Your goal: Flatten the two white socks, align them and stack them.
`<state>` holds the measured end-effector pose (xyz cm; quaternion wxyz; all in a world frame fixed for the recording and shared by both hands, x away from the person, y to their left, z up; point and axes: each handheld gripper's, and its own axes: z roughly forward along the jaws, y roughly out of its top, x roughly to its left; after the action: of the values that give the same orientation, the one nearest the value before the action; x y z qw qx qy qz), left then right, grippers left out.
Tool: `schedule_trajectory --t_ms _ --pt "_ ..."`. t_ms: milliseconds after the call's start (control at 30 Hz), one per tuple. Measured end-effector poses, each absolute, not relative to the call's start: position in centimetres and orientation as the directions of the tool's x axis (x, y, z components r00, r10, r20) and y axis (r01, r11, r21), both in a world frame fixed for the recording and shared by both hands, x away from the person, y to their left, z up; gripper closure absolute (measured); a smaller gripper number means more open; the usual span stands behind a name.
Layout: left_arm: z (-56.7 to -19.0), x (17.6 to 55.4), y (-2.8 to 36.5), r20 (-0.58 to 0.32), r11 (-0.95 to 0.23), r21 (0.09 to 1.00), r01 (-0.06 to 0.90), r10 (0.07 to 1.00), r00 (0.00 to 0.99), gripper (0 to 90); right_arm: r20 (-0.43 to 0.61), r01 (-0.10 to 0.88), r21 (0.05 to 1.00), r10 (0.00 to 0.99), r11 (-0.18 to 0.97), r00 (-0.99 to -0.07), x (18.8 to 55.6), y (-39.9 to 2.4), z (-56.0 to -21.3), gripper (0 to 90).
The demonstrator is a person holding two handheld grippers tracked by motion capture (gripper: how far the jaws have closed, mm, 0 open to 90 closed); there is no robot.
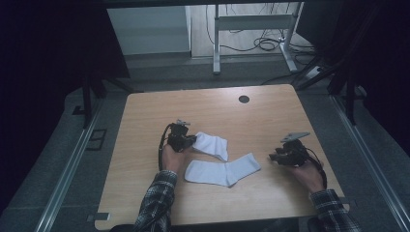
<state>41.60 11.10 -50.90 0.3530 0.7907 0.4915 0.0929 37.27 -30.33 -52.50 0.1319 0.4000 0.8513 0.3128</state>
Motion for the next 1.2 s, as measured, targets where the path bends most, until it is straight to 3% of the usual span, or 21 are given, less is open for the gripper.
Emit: schedule_trajectory --t_ms 333,933,1200 --pt "-45.1 42.7 7.4 -0.181 -0.293 0.71 0.641 0.803 0.568 85.5 0.038 0.604 0.641 0.766 0.474 -0.642 37.3 -30.4 -52.5 54.1" --pt "-39.8 43.8 0.0 -0.135 -0.339 0.765 0.548 0.748 0.65 85.6 0.042 0.604 0.643 0.765 0.471 -0.642 37.2 -30.4 -52.6 52.9" --pt "-34.1 43.2 -1.3 -0.107 -0.301 0.831 0.467 0.737 0.667 85.6 0.051 0.603 0.648 0.764 0.465 -0.643 37.2 -30.5 -52.6 53.0"
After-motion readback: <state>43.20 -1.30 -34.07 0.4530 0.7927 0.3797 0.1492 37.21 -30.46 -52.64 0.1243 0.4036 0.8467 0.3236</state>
